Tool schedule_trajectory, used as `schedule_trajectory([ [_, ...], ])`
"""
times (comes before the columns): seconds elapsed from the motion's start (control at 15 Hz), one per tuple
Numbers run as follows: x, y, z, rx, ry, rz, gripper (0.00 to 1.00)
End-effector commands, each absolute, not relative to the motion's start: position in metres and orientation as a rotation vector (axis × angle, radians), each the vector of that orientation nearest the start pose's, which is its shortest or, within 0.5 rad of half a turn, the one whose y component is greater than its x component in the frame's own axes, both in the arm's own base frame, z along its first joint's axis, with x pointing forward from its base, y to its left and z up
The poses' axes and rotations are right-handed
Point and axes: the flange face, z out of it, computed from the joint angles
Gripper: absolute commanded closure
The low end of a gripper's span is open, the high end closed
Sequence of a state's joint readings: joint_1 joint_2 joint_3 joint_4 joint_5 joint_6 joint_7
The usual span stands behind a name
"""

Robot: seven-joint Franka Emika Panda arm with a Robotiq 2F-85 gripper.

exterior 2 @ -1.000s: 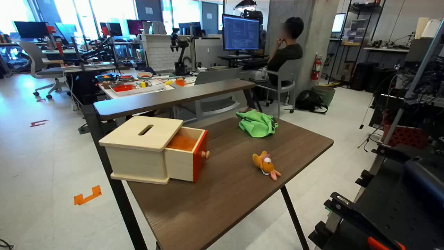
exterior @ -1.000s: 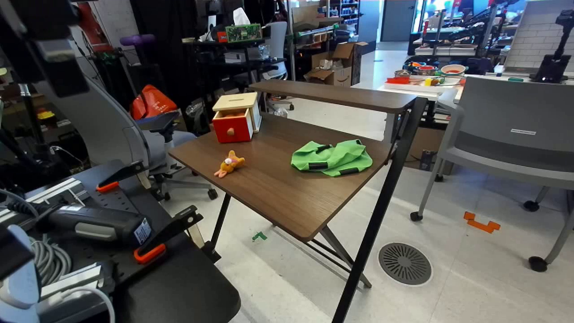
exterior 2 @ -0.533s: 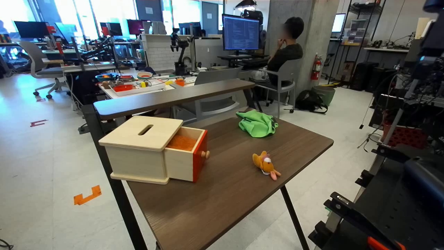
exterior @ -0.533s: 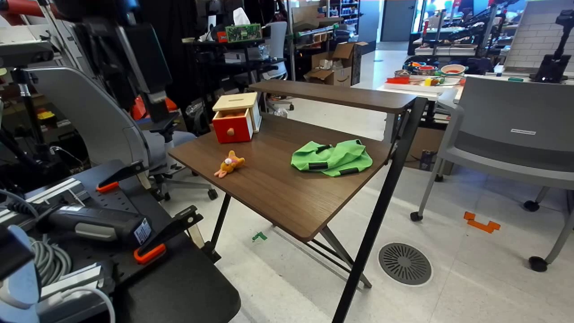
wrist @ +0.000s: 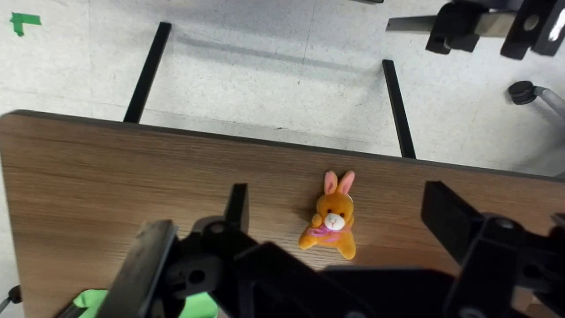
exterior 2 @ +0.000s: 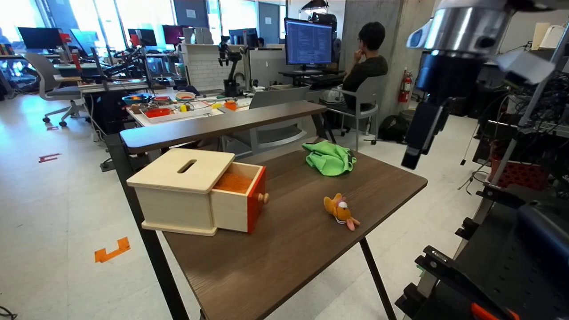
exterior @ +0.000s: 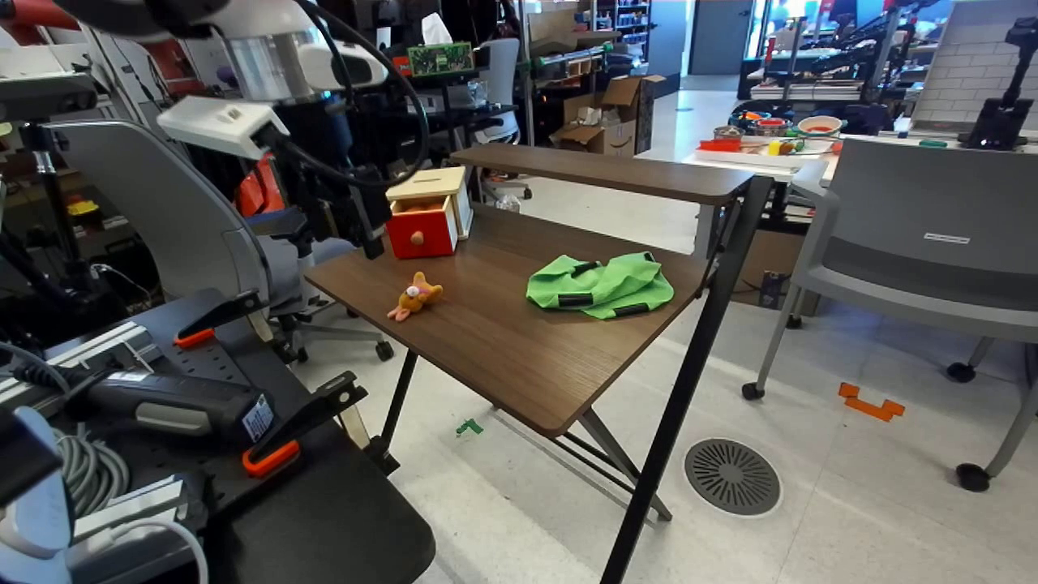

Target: Put the rabbit toy in the open drawer.

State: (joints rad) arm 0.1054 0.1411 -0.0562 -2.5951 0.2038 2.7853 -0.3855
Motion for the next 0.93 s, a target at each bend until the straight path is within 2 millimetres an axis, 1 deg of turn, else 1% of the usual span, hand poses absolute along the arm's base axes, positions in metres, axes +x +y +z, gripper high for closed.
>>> schedule_trajectory([
  [0.0, 0.497, 0.038, 0.161, -3.044, -0.362, -0.103, 0.00],
  [0.13, 0.519, 0.048, 0.140, -3.041, -0.354, -0.110, 0.00],
  [0.27, 0.537, 0.055, 0.121, -3.035, -0.358, -0.100, 0.00],
  [0.47, 0.554, 0.063, 0.099, -3.032, -0.374, -0.078, 0.00],
  [0.6, 0.560, 0.066, 0.088, -3.030, -0.392, -0.066, 0.00],
  [0.67, 0.562, 0.068, 0.085, -3.028, -0.434, -0.062, 0.25],
  [0.73, 0.564, 0.069, 0.082, -3.034, -0.445, -0.067, 0.28],
  [0.8, 0.565, 0.069, 0.080, -3.033, -0.460, -0.062, 0.34],
  [0.87, 0.566, 0.068, 0.080, -3.030, -0.473, -0.056, 0.44],
])
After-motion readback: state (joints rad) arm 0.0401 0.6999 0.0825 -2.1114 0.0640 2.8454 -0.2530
